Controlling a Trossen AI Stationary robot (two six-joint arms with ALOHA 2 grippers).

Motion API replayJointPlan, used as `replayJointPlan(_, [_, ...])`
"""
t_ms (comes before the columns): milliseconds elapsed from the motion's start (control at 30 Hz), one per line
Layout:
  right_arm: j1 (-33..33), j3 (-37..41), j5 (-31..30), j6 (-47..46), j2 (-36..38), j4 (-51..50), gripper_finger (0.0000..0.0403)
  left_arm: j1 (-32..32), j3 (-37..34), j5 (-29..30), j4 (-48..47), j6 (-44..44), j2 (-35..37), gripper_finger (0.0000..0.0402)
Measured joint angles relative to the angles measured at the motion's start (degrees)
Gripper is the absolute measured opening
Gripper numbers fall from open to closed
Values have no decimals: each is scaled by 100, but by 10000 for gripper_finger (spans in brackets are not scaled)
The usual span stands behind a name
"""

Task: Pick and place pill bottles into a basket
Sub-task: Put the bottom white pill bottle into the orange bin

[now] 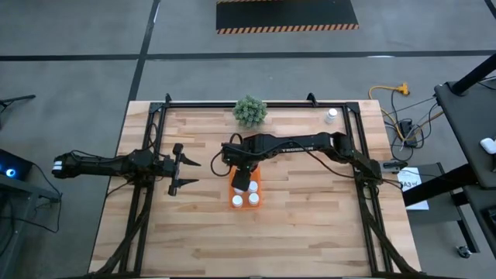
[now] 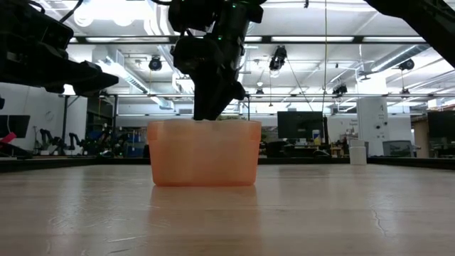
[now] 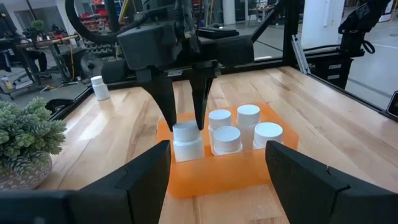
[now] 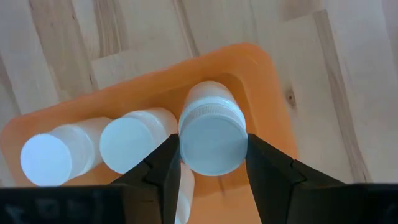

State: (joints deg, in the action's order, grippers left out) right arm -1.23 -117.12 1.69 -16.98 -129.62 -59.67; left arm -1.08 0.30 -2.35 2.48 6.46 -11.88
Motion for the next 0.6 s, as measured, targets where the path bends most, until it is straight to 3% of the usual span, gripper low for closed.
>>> replayJointPlan(600, [0,39,136,8,0,27,138,-1,0,0,0,0,-3,245])
